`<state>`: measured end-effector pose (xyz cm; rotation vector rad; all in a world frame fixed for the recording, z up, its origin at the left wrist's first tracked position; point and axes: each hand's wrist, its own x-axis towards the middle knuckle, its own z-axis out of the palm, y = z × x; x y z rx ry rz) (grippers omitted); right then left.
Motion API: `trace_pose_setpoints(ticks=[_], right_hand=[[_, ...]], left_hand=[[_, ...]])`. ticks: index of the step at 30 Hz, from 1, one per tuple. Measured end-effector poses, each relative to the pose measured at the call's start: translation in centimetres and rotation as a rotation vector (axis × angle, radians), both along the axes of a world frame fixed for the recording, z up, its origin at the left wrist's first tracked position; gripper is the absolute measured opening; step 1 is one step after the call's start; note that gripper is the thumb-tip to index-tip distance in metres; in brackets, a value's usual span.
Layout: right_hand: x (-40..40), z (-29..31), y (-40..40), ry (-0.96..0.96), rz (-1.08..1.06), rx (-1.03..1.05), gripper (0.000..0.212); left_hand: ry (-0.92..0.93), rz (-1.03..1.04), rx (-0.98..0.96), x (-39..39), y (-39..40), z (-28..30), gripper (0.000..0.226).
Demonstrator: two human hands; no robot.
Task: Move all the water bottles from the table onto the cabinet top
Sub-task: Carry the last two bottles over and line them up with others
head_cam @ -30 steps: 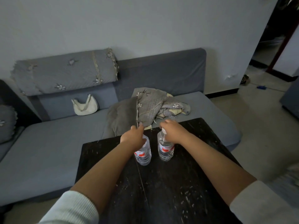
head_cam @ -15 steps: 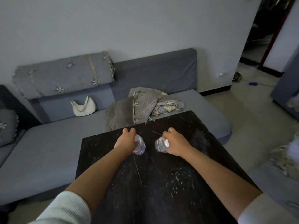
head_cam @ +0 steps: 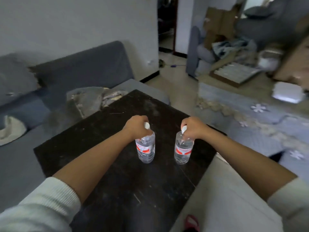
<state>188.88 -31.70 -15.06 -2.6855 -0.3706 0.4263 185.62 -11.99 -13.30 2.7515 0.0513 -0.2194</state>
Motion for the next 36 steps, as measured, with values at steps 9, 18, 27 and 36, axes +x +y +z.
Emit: trace_pose_setpoints(ticks=[9, 18, 27, 36], right_hand=[[-15.9, 1.5, -16.5, -0.010, -0.504, 0.047, 0.017], [-38.0, -0.1, -31.2, -0.069, -1.018, 0.010, 0.039], [-61.4, 0.4, -38.0, 0.009, -1.509, -0.037, 0.038], [-82.9, 0.1, -38.7, 0.065, -2.021, -0.023, 0.030]], left_hand=[[0.060, -0.568, -0.023, -4.6, -17.8, 0.2, 0.027], [0.109, -1.044, -0.009, -17.6, -38.7, -1.0, 0.011], [0.169, -1.427, -0.178, -38.6, -54.2, -1.0, 0.019], [0.249, -1.900, -0.133, -61.3, -65.6, -1.3, 0.020]])
